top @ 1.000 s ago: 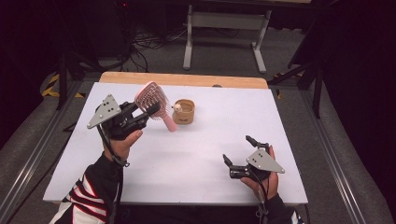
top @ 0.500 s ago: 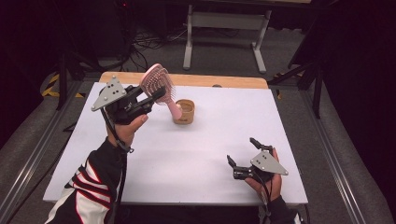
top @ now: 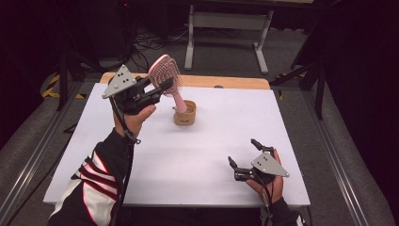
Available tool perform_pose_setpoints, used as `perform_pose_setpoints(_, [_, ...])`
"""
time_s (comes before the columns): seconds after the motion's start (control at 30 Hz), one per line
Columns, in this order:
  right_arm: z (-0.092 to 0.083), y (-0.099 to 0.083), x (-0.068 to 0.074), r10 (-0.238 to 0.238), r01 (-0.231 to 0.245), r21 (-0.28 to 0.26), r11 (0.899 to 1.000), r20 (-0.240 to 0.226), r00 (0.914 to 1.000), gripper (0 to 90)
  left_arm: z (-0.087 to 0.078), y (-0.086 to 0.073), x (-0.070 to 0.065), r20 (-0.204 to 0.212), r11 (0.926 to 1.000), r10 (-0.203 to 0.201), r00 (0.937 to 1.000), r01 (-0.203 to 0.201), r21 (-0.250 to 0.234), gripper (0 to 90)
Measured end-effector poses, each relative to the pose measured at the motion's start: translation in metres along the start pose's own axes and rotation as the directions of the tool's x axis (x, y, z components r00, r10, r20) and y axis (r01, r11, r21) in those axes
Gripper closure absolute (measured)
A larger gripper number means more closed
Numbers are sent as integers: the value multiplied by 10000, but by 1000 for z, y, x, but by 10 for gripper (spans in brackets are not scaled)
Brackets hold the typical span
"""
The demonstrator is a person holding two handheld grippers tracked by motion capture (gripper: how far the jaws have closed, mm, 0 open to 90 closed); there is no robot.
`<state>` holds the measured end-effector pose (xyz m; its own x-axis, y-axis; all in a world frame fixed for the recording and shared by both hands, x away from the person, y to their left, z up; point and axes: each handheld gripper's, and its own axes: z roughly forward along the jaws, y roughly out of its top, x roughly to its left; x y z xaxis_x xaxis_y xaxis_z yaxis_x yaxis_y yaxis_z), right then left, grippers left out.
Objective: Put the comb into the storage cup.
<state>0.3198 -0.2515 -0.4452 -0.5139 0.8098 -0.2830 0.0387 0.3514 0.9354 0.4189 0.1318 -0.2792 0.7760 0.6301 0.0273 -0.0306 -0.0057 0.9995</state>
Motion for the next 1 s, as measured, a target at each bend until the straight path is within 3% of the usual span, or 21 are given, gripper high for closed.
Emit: perform_pose_setpoints(1.0, [-1, 1, 0, -106, 105, -96, 9999, -93, 9999, 54, 34, 5, 15, -165, 9992, -133, 9998, 139, 381, 639])
